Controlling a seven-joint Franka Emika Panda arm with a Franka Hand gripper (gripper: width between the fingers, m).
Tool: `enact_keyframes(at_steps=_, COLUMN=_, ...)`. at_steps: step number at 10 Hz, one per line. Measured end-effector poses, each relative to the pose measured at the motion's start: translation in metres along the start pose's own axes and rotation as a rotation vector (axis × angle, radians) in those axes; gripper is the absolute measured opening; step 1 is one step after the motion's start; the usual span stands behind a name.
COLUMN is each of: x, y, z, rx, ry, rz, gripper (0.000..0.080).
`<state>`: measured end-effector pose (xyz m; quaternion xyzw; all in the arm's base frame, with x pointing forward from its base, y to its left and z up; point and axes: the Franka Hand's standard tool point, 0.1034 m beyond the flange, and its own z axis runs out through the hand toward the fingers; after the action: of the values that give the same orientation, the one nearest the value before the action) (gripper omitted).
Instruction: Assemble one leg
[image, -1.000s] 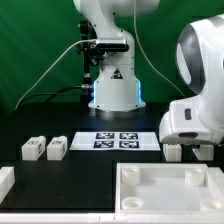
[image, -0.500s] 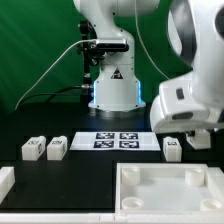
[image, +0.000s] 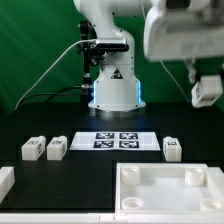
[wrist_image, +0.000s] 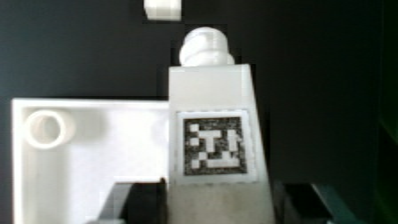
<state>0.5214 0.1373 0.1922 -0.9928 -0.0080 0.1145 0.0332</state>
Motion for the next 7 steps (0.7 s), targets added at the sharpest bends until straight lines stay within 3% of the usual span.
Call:
enact_keyframes(at_steps=1, x=0.000, y=-0.001, z=0.007, rx=0.010, ry=0.077, rz=-0.025, gripper=0.0289)
enact_keyframes(at_steps=2, x=0.011, y=0.000, z=0.010, rx=0.022, ry=0.182, rz=-0.019, gripper=0.0289)
enact_keyframes(at_steps=3, x=0.016, y=0.001, z=0.006, rx=0.031, ry=0.305, rz=-0.024, gripper=0.0290)
enact_keyframes(at_steps=5, x=0.058, y=0.034, z=-0.006, rx=0.003, ry=0.487, rz=-0.113, gripper=0.0290)
enact_keyframes(at_steps=6, x=0.086, y=0.040, z=-0.026, rx=0.008, ry=0.630, rz=-0.127, gripper=0.0290)
enact_keyframes(at_steps=7, x=0.104, y=0.039, z=-0.034, rx=0.013, ry=0.782, rz=-0.139, gripper=0.0290)
